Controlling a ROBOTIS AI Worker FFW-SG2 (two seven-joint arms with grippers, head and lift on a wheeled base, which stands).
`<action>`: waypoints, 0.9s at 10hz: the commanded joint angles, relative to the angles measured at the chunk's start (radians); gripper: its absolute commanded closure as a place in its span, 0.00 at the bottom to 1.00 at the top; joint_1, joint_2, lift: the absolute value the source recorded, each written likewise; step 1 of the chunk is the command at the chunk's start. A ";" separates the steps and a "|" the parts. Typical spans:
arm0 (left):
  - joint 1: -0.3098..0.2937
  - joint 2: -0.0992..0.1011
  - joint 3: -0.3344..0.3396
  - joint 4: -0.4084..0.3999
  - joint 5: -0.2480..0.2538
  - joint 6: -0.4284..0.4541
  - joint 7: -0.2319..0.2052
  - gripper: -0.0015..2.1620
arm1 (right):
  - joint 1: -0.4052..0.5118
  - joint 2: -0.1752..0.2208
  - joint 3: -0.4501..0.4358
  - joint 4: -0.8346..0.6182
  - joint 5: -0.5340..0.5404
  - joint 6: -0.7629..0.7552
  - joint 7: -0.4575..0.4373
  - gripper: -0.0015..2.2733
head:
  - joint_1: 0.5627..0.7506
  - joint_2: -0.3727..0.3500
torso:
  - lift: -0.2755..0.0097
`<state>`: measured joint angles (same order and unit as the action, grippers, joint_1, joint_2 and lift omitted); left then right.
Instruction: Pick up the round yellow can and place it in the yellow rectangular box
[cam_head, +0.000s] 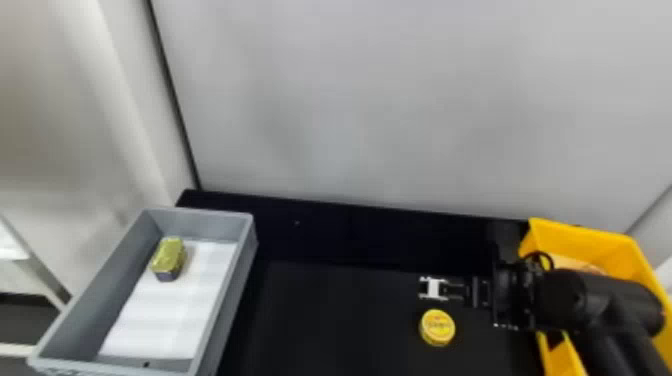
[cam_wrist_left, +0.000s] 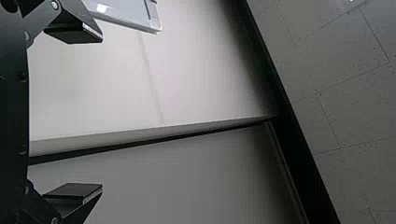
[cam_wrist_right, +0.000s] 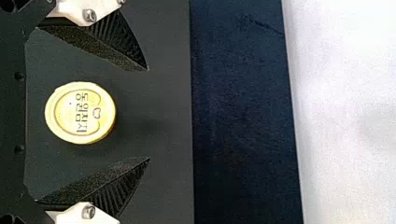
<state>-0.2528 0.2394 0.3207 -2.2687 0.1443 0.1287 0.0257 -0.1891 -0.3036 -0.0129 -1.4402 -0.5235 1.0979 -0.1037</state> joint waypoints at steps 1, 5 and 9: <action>0.000 0.000 0.000 0.000 0.000 0.000 -0.001 0.07 | 0.017 0.001 0.017 0.020 0.002 -0.011 0.004 0.05 | 0.70 0.41 | 0.94; -0.002 0.002 0.000 0.000 0.002 -0.001 -0.001 0.07 | 0.034 0.003 0.042 0.041 0.003 -0.004 0.006 0.04 | 0.70 0.41 | 0.94; -0.002 0.002 0.002 0.000 0.002 -0.001 -0.001 0.07 | 0.043 0.001 0.039 0.078 0.051 -0.013 0.058 0.03 | 0.70 0.41 | 0.94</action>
<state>-0.2547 0.2410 0.3210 -2.2687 0.1458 0.1284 0.0246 -0.1480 -0.3020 0.0314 -1.3733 -0.5021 1.0916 -0.0663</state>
